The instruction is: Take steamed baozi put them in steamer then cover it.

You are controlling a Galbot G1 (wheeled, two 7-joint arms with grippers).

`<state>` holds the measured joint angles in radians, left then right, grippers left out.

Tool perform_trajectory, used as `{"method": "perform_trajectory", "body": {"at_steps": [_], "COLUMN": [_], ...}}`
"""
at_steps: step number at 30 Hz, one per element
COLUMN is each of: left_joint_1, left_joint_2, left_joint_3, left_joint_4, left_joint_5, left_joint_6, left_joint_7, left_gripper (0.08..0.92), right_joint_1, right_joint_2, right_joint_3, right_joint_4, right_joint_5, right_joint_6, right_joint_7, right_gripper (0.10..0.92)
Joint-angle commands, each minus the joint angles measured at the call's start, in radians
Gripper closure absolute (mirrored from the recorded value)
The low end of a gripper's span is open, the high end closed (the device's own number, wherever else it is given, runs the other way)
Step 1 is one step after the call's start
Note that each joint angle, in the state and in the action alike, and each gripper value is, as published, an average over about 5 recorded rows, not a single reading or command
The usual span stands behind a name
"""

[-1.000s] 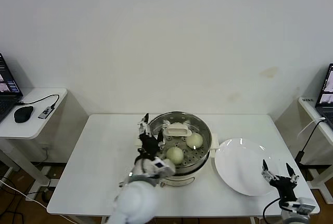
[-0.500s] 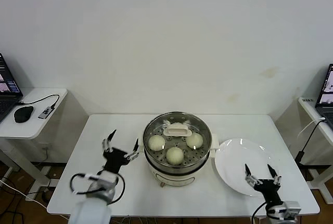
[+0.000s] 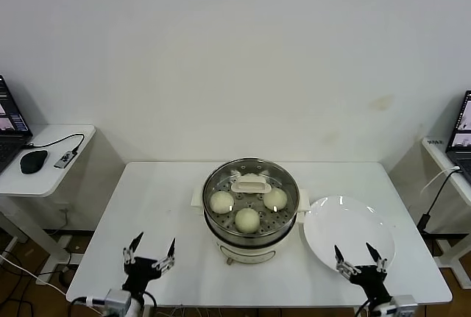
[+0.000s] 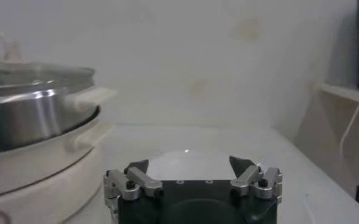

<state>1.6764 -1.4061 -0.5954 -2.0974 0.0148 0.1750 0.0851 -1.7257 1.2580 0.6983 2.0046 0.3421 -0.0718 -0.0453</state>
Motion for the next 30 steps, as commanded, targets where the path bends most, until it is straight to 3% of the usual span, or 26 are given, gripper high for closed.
{"method": "perform_trajectory", "body": {"at_steps": [1, 18, 30], "left_joint_1": [0.109, 0.117, 0.129], "left_joint_2": [-0.021, -0.046, -0.021], "left_joint_3": [-0.051, -0.038, -0.035], "left_joint_4": [-0.020, -0.037, -0.053], "left_joint_5": [-0.046, -0.042, -0.034], "left_joint_6": [0.024, 0.025, 0.027], "left_joint_7": [0.036, 0.034, 0.042], "left_gripper": [0.177, 0.177, 0.177], "right_joint_1": [-0.057, -0.041, -0.045], "right_joint_2": [-0.010, 0.024, 0.038], "right_joint_3": [-0.036, 0.003, 0.014], "right_joint_4": [0.040, 0.072, 0.047], "right_joint_5": [0.012, -0.020, -0.052], "right_joint_6": [-0.026, -0.030, -0.022], "right_joint_7": [0.011, 0.019, 0.010], "right_gripper": [0.203, 0.203, 0.203]}}
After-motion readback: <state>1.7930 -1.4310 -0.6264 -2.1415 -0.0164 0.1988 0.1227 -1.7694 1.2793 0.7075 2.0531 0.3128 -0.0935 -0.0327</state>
